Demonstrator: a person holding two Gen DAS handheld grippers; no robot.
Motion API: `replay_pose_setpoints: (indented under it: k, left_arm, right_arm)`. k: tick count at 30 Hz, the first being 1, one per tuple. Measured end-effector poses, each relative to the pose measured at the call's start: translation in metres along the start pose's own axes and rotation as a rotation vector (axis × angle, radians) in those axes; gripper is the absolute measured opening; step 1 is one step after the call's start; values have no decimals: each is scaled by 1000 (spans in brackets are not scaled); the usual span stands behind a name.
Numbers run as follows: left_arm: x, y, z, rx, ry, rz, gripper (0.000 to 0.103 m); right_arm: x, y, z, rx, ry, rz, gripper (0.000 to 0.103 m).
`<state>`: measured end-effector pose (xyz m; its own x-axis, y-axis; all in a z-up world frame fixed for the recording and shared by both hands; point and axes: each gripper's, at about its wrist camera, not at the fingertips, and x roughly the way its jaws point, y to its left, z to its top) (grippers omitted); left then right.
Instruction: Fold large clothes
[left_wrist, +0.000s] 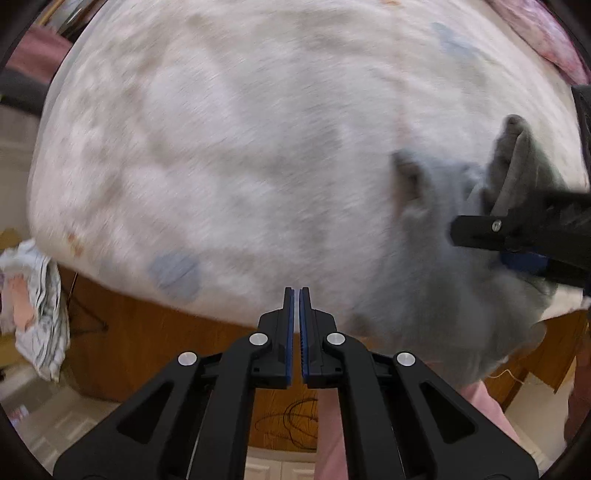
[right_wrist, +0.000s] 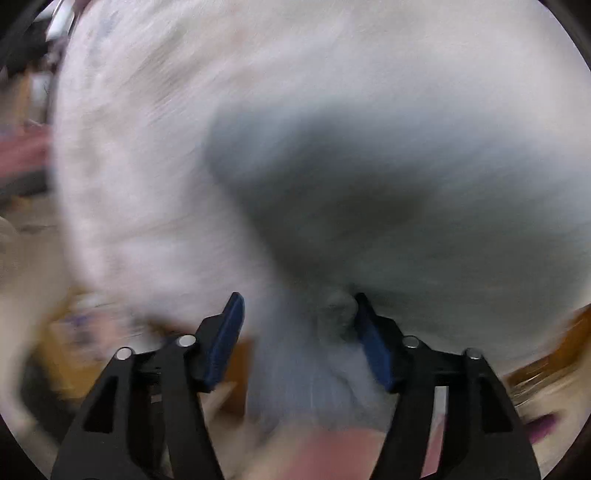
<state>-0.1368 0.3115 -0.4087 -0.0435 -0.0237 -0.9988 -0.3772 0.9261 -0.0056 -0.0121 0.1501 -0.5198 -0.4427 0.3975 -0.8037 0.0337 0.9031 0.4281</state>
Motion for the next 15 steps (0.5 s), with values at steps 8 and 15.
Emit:
replay_pose_setpoints:
  k: [8,15]
  left_arm:
    - [-16,29,-14,-33,-1,45,9]
    - [-43,-13,5,59,-66,15,9]
  right_arm:
    - [3,5,0,-135,91,87,78]
    - [-80,-9,-24,-226,-77,135,63]
